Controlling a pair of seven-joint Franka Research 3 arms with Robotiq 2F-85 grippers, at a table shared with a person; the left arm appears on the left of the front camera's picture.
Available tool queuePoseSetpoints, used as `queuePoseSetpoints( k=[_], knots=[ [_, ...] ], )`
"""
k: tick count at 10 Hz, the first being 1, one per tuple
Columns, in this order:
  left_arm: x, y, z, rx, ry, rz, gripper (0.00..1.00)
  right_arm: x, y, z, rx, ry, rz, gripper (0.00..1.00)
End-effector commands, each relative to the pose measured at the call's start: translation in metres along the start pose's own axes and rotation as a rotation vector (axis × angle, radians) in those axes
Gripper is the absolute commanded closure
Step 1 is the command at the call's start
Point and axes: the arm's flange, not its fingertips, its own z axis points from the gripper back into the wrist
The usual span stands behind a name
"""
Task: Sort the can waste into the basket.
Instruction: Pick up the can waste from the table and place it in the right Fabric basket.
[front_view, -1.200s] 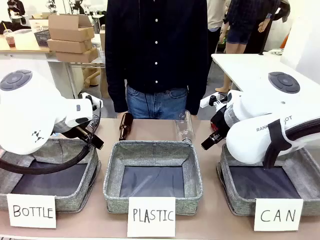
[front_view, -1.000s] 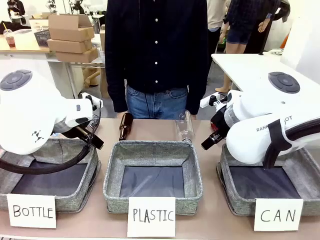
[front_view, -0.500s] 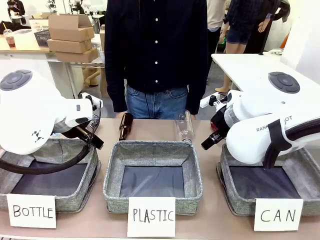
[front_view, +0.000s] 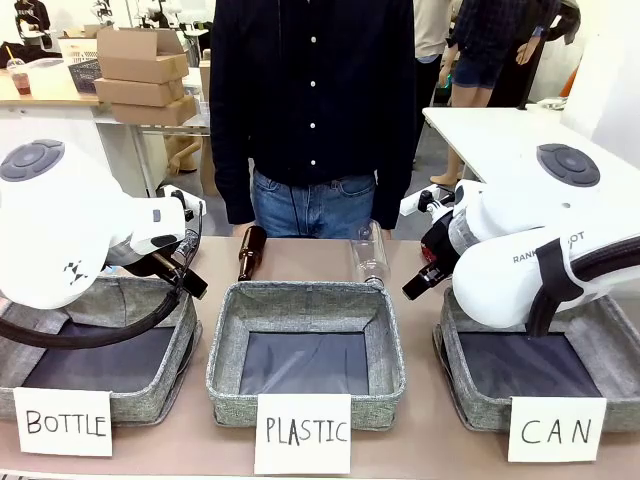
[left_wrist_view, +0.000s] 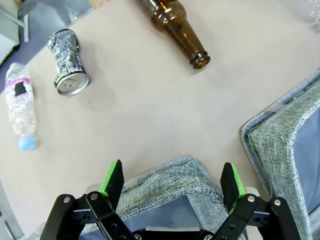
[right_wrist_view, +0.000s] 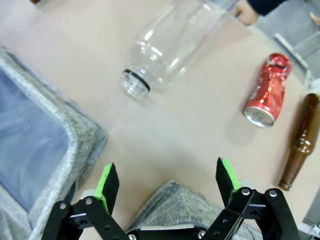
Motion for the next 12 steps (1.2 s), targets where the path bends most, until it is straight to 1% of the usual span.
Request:
queuePoseSetpoints(
  k=[1, 2, 3, 4, 5, 6, 7, 8, 9, 10, 11, 12],
  knots=[
    [0.013, -0.010, 0.050, -0.011, -0.013, 0.044, 0.00, 0.005, 0.001, 0.083, 0.016, -0.023, 0.012, 0.00],
    [0.010, -0.020, 0.100, 0.012, -0.080, 0.057, 0.00, 0.002, 0.004, 0.125, -0.020, -0.052, -0.003, 0.00],
    [-0.003, -0.036, 0.143, 0.024, -0.172, 0.001, 0.00, -0.012, 0.010, 0.170, -0.024, -0.119, 0.017, 0.00],
    [-0.019, -0.054, 0.173, 0.043, -0.228, -0.045, 0.00, -0.035, 0.019, 0.205, -0.005, -0.165, 0.059, 0.00],
    [-0.044, -0.068, 0.187, 0.041, -0.257, -0.085, 0.00, -0.067, 0.027, 0.222, -0.007, -0.197, 0.067, 0.00],
    [0.040, -0.029, 0.137, 0.038, -0.176, -0.022, 0.00, 0.020, 0.003, 0.170, -0.038, -0.127, 0.024, 0.00],
    [0.040, -0.029, 0.137, 0.038, -0.176, -0.022, 0.00, 0.020, 0.003, 0.170, -0.038, -0.127, 0.024, 0.00],
    [0.040, -0.029, 0.137, 0.038, -0.176, -0.022, 0.00, 0.005, 0.012, 0.232, -0.043, -0.179, 0.035, 0.00],
    [0.038, -0.042, 0.178, 0.050, -0.210, -0.049, 0.00, 0.013, 0.017, 0.217, 0.192, -0.164, 0.038, 0.00],
    [0.031, -0.034, 0.189, -0.200, -0.223, -0.013, 0.00, 0.008, 0.004, 0.229, 0.420, -0.176, -0.148, 0.00],
    [0.014, -0.014, 0.204, -0.454, -0.280, 0.045, 0.00, -0.003, -0.023, 0.243, 0.645, -0.104, -0.471, 0.00],
    [-0.012, 0.017, 0.213, -0.697, -0.352, 0.115, 0.00, -0.024, -0.056, 0.252, 0.841, -0.120, -0.672, 0.00]
  ],
)
